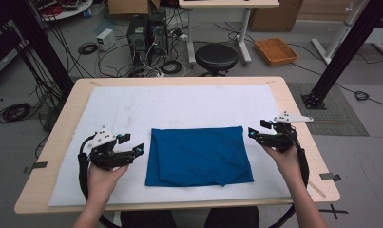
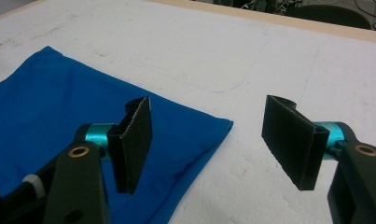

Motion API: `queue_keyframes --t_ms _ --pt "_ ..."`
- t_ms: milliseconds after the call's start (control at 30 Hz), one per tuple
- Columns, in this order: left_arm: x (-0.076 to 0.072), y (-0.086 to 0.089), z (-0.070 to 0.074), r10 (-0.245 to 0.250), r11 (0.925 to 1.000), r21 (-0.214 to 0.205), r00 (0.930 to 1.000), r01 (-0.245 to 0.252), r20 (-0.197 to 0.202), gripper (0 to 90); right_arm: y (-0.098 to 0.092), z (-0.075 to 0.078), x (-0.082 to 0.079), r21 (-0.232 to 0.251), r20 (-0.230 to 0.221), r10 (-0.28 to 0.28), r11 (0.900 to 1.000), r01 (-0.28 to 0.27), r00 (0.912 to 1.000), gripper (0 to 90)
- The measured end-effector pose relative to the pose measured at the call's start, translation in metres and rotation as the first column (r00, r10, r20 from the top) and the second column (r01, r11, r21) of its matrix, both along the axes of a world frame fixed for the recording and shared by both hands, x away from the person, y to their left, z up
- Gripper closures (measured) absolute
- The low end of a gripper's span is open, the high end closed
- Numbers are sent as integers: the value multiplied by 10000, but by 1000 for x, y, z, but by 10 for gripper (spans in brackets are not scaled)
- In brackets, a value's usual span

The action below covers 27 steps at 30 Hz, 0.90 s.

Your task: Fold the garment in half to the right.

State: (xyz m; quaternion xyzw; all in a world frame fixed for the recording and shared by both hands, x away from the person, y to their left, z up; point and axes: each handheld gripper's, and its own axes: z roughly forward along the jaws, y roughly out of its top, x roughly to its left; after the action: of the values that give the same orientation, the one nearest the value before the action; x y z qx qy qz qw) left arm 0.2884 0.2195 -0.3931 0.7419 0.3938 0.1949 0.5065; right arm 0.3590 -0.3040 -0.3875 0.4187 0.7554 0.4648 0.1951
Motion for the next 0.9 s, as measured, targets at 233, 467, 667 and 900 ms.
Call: queue_keyframes --t_ms 233,467,667,900 --pt "-27 -3 -25 -23 9992 -390 9943 -18 -1064 440 2 -1 -1 -55 -18 17 10000 -17 10000 341" --pt "-33 -8 -53 268 9950 -853 9608 -522 -2759 466 7 -4 0 -177 -90 105 9998 -107 9999 345" --pt "-32 -15 -57 186 9908 -1206 9460 -608 -3237 495 9 -4 -1 -218 -36 136 9997 -136 9999 348" --pt "-32 -23 -62 397 9878 -1264 9328 -905 -3583 507 10 -4 -1 -242 3 177 9996 -177 9998 349"
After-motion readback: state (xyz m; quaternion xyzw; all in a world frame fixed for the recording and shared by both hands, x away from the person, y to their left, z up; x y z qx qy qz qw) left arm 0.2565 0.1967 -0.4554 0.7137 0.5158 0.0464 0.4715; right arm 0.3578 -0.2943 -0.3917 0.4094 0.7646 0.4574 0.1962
